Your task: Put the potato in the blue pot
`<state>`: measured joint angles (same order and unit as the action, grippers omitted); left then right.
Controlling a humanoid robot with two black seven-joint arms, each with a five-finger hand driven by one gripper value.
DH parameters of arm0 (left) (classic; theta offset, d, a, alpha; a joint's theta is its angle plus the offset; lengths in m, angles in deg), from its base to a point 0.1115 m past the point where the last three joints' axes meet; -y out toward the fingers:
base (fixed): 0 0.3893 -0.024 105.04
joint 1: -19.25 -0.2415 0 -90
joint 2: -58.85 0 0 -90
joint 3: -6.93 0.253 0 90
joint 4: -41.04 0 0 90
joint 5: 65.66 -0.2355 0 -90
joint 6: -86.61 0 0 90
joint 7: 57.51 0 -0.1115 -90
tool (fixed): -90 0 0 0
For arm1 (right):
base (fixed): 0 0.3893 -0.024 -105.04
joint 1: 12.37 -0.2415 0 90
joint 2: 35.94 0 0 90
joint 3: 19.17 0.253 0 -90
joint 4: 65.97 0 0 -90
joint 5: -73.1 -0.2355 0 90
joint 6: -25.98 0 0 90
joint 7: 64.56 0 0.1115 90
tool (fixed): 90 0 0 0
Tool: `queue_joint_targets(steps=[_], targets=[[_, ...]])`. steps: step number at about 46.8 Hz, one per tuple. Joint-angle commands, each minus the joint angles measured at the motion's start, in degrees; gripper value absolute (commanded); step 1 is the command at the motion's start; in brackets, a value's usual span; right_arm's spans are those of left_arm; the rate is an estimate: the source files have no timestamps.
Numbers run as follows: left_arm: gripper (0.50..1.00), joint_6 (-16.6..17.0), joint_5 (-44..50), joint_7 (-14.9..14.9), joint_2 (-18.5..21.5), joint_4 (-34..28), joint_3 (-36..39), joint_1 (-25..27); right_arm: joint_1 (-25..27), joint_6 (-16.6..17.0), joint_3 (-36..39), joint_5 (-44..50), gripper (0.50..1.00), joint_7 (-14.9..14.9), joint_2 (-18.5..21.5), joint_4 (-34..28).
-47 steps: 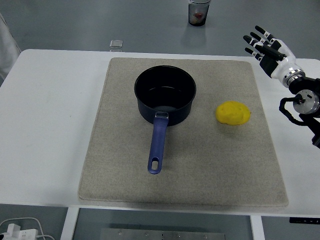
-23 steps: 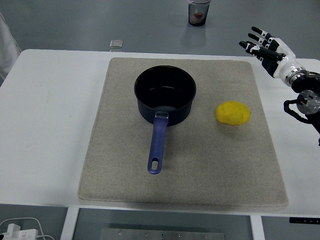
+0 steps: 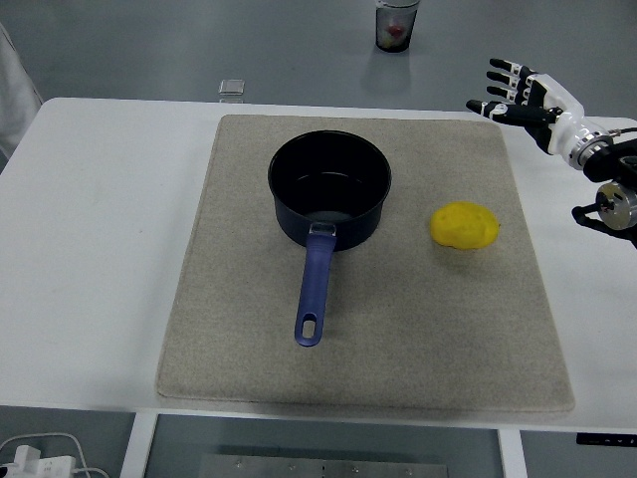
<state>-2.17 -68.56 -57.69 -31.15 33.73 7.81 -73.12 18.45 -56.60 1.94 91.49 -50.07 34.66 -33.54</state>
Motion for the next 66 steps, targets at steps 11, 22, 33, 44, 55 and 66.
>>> queue_joint_targets(steps=[11, 22, 33, 44, 55, 66], targets=[[0.996, 0.00, 0.00, 0.01, 0.00, 0.02, 0.00, 0.00, -0.41, 2.07, -0.02, 7.44, 0.930, 0.53, -2.57, 1.94], [0.996, 0.00, 0.00, 0.01, 0.00, 0.02, 0.00, 0.00, -0.41, 5.67, -0.11, 15.27, 0.930, 2.29, -3.71, 2.11], [0.996, 0.00, 0.00, 0.01, 0.00, 0.02, 0.00, 0.00, -0.50, 9.54, -2.74, 21.33, 0.930, 4.75, -5.99, 4.65], [0.996, 0.00, 0.00, 0.01, 0.00, 0.02, 0.00, 0.00, -1.38, 9.71, -6.96, 26.34, 0.930, 5.72, -10.04, 13.27], [0.996, 0.00, 0.00, 0.01, 0.00, 0.02, 0.00, 0.00, -1.99, 9.63, -11.01, 33.10, 0.930, 9.32, -14.17, 17.76], [0.996, 0.00, 0.00, 0.01, 0.00, 0.02, 0.00, 0.00, -1.73, 9.36, -11.97, 41.11, 0.930, 12.49, -15.40, 18.90]])
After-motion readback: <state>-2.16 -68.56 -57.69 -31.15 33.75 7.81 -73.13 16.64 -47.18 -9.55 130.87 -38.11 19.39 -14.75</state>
